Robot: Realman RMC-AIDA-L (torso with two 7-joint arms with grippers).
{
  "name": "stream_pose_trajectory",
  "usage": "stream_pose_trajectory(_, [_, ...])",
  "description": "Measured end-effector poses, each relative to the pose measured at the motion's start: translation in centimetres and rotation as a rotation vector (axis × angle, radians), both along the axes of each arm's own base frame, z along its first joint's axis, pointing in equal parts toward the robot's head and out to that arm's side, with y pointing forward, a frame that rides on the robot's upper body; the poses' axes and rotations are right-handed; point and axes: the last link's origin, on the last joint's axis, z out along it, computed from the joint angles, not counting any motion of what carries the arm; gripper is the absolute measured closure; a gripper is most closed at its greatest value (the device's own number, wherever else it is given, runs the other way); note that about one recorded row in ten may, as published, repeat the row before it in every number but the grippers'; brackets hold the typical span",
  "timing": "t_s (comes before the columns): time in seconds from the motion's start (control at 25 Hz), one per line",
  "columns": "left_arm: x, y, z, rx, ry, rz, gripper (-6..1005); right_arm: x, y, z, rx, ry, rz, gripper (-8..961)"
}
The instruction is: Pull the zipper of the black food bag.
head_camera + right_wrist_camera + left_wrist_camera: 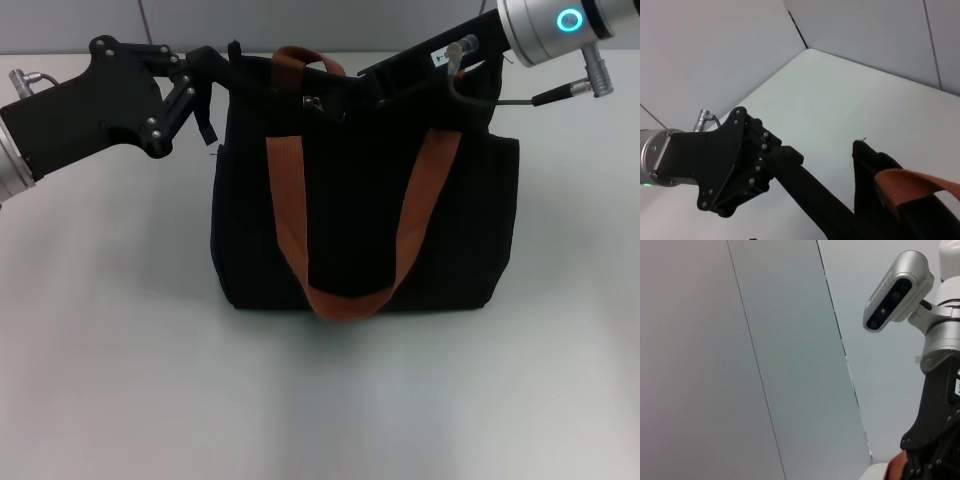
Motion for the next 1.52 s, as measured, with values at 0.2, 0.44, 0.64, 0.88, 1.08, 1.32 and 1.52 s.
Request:
stream_pose_trajectory(0.2, [-0.1,0.1,0.0,0.004,0.002,0.005,959,0.3,-0.1,0.1,0.001,-0.010,-0.007,957])
stream_pose_trajectory(0.44, [-0.2,0.2,0.1,0.010,0.005,0.013,958,0.6,-0.2,0.8,0.029,-0.017,-0.006,957])
stream_pose_trajectory(0.64, [-0.2,0.2,0.2,0.016,0.002,0.015,958,0.8,-0.3,1.1,0.032,-0.021,-0.007,957])
stream_pose_trajectory(0.88, [-0.2,0.3,0.3,0.020,-0.001,0.017,958,1.2,-0.4,1.4,0.037,-0.033,-0.012,957])
stream_pose_trajectory(1.08, [-0.2,0.3,0.3,0.020,-0.003,0.019,958,1.6,-0.6,1.9,0.058,-0.036,-0.009,958])
stream_pose_trajectory(1.32, [-0.3,0.3,0.5,0.029,-0.007,0.025,957,2.1,-0.9,2.5,0.077,-0.036,-0.018,958])
stream_pose_trajectory(1.52, [-0.4,0.3,0.5,0.032,-0.006,0.026,957,2.6,-1.1,3.1,0.097,-0.043,-0.027,958])
